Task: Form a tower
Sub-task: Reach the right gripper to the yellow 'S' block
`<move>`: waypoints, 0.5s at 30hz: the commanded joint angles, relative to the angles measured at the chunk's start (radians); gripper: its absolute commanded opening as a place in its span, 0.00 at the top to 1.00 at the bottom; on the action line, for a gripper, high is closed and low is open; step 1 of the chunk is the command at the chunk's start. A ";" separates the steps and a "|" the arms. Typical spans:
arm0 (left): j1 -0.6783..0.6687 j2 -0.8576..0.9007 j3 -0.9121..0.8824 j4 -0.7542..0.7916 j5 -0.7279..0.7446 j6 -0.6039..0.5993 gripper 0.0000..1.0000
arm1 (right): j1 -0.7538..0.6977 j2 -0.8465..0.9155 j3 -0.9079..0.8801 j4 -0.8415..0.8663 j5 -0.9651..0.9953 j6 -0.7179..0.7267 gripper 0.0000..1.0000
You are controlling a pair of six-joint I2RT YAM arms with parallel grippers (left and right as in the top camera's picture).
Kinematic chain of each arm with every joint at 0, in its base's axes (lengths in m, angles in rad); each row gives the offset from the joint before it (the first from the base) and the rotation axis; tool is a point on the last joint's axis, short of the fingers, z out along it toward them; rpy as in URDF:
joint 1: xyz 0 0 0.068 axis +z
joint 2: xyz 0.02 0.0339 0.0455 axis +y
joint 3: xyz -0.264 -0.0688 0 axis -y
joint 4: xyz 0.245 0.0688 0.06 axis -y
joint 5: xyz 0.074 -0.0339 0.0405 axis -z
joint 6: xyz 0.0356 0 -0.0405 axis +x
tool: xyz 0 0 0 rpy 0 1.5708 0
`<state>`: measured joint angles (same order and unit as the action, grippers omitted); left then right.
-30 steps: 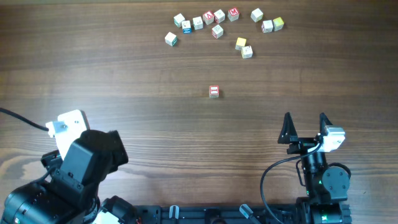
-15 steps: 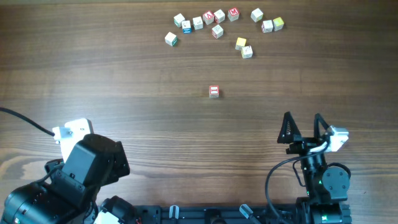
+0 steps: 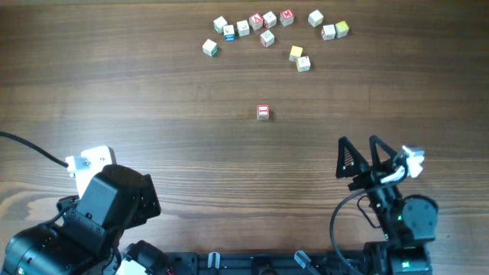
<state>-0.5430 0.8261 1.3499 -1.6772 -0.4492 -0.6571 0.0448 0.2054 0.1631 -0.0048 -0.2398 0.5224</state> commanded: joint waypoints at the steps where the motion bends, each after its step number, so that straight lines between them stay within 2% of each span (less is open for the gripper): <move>1: 0.005 0.000 -0.002 0.000 0.004 -0.010 0.00 | -0.004 0.195 0.168 -0.031 -0.048 -0.127 0.00; 7: 0.005 0.000 -0.002 0.000 0.004 -0.010 0.00 | -0.004 0.617 0.544 -0.262 -0.047 -0.119 0.00; 11: 0.005 0.000 -0.002 0.000 0.004 -0.010 0.00 | -0.004 0.927 0.871 -0.528 -0.133 -0.130 0.00; 15: 0.005 0.000 -0.002 0.000 0.004 -0.010 0.00 | -0.004 1.097 0.945 -0.495 -0.288 -0.094 0.00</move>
<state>-0.5430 0.8265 1.3491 -1.6772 -0.4446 -0.6571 0.0437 1.2190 1.0748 -0.5266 -0.3859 0.4179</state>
